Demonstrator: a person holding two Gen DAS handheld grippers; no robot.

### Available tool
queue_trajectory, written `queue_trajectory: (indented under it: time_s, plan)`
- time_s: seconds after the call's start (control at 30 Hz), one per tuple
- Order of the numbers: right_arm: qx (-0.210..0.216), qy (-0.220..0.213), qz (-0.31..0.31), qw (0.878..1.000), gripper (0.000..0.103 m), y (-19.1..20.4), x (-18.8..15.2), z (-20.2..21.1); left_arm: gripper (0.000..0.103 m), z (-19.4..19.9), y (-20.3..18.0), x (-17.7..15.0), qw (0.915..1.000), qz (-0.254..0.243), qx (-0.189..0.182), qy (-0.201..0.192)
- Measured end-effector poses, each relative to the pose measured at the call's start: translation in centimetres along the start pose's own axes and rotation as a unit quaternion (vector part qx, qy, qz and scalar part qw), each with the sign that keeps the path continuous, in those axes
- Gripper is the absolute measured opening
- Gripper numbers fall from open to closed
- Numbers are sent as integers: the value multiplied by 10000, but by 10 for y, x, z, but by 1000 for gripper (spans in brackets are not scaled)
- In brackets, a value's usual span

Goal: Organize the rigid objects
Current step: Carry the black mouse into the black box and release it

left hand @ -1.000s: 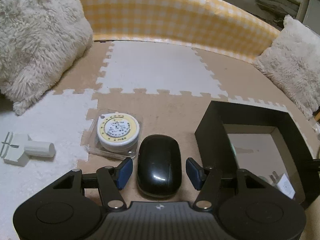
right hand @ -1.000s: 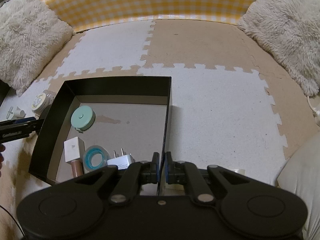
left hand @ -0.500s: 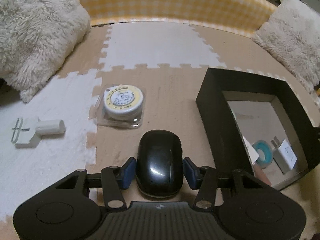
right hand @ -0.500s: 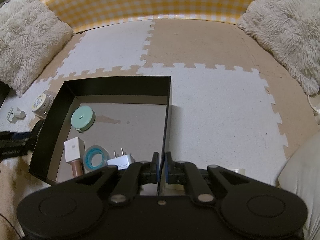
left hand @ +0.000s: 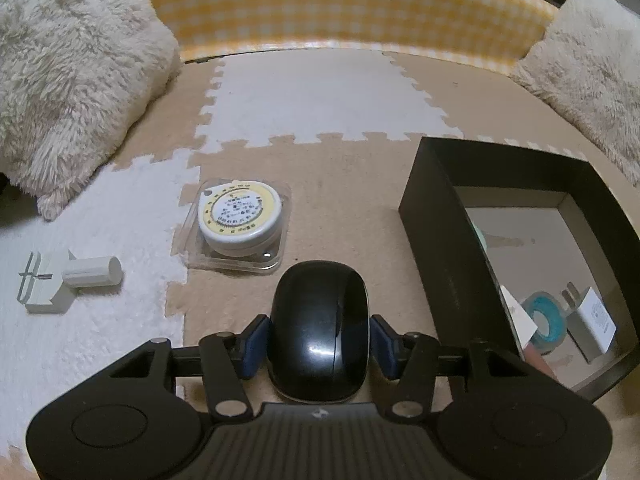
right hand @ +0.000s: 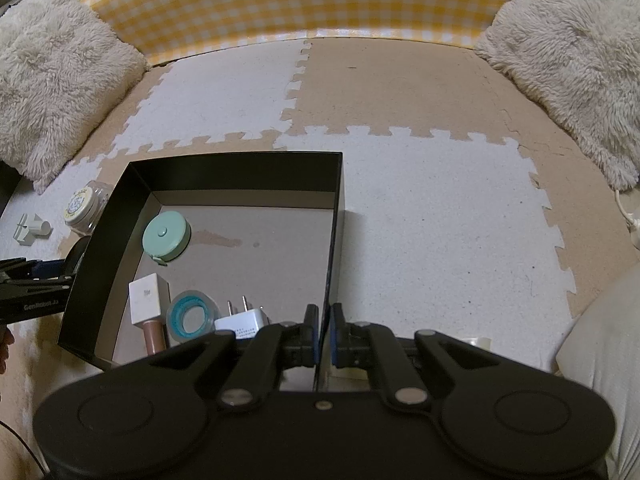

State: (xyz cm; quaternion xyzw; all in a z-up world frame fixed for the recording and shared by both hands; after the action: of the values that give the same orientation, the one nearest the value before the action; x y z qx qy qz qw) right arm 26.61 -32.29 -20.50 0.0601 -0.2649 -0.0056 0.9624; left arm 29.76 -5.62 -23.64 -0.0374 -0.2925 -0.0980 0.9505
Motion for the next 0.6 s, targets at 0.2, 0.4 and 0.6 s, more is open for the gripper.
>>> queue_trajectory:
  time_s: [0.2,0.4,0.6]
  plan:
    - [15,-4,-19,10000,6,0,-1,0,54,10,7,3,9989,424,-78,-161]
    - [123,101,-90,9998,6,0,-6,5,54,34,1,21,9952,701,-304,-605]
    - [115,266,-13,9996,6,4,-22,13,54,55,-20,39,9915,677,-578,-953]
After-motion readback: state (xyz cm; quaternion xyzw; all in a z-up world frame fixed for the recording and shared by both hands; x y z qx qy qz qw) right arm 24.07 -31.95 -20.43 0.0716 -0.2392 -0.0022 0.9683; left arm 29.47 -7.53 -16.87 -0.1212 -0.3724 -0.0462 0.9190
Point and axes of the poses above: each gripper's, at about its wrist camera, not at the fingertips, and z roughly against the way its jaws point, y to its left, x to its top, the point moved 8 cm from there along -z, roughly the way its jaws point
